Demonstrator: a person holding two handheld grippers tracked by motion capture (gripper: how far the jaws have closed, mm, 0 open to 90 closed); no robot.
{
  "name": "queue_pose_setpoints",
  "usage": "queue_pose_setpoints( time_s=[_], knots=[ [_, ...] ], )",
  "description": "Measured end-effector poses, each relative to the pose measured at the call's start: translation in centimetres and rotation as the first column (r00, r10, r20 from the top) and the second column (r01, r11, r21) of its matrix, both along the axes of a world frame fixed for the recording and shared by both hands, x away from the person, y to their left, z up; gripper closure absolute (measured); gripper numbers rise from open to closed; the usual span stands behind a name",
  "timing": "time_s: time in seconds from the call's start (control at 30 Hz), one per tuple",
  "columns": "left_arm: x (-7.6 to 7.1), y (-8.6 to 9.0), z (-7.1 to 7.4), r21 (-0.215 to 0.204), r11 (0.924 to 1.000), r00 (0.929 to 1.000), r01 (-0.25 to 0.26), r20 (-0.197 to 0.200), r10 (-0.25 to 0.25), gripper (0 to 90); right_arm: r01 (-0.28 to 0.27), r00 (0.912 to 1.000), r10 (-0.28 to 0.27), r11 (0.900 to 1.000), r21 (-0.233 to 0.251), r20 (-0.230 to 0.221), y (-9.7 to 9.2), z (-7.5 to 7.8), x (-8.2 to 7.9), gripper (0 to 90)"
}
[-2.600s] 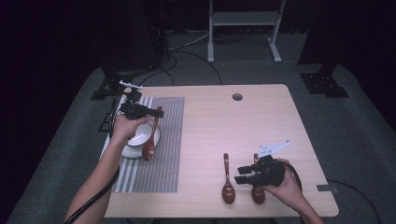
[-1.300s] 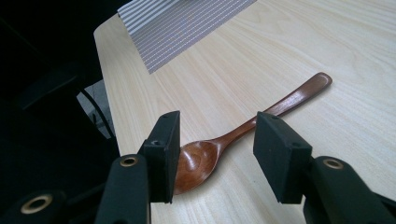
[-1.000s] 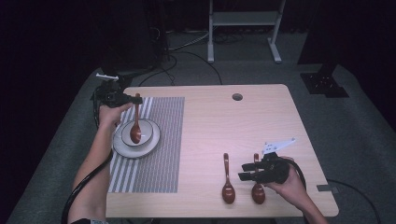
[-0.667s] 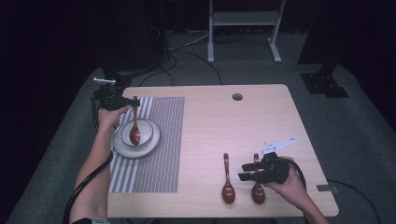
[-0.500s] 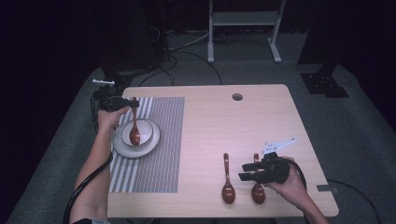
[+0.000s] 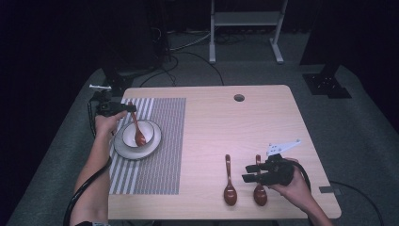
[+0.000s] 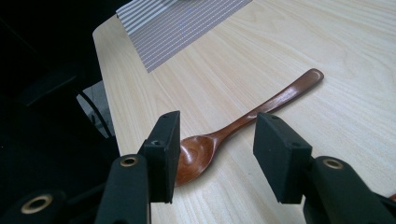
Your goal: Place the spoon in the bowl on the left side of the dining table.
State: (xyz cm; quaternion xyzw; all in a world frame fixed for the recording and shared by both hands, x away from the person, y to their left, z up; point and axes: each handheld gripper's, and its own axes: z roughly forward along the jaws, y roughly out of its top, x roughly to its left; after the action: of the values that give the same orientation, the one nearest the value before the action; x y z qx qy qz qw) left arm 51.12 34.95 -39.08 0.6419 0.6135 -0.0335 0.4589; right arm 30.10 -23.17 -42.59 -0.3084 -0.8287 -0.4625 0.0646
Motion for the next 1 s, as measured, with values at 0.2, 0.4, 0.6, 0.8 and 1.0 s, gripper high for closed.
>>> queue_pose_setpoints(
  time_s=[0.2, 0.4, 0.6, 0.8, 1.0],
  knots=[
    [-0.4, 0.9, -0.2, 0.0, 0.9999, 0.9998, -0.017, -0.006, 0.017, 83.0, -0.001, 1.0, 0.001, 1.0, -0.007, -0.001, 0.1, 0.0, 0.1, 50.4],
    [-0.8, 1.7, -0.6, 0.001, 0.9994, 0.9991, -0.033, -0.025, 0.033, 77.4, 0.0, 1.0, 0.0, 1.0, -0.003, 0.0, 0.2, 0.0, 0.2, 50.4],
    [-1.4, 2.3, -0.8, -0.009, 0.9992, 0.9987, -0.04, -0.031, 0.04, 72.4, -0.011, 0.9999, 0.011, 0.9999, -0.009, 0.001, 0.5, 0.1, 0.2, 50.4],
    [-1.9, 2.5, -1.1, -0.022, 0.9987, 0.9982, -0.046, -0.039, 0.045, 68.0, -0.022, 0.9997, 0.022, 0.9997, -0.012, 0.003, 0.9, 0.2, 0.1, 50.4],
    [-2.5, 2.6, -1.3, -0.023, 0.9985, 0.9979, -0.051, -0.042, 0.05, 66.1, -0.024, 0.9997, 0.024, 0.9997, -0.008, 0.003, 0.9, 0.2, 0.1, 50.4]
  ],
)
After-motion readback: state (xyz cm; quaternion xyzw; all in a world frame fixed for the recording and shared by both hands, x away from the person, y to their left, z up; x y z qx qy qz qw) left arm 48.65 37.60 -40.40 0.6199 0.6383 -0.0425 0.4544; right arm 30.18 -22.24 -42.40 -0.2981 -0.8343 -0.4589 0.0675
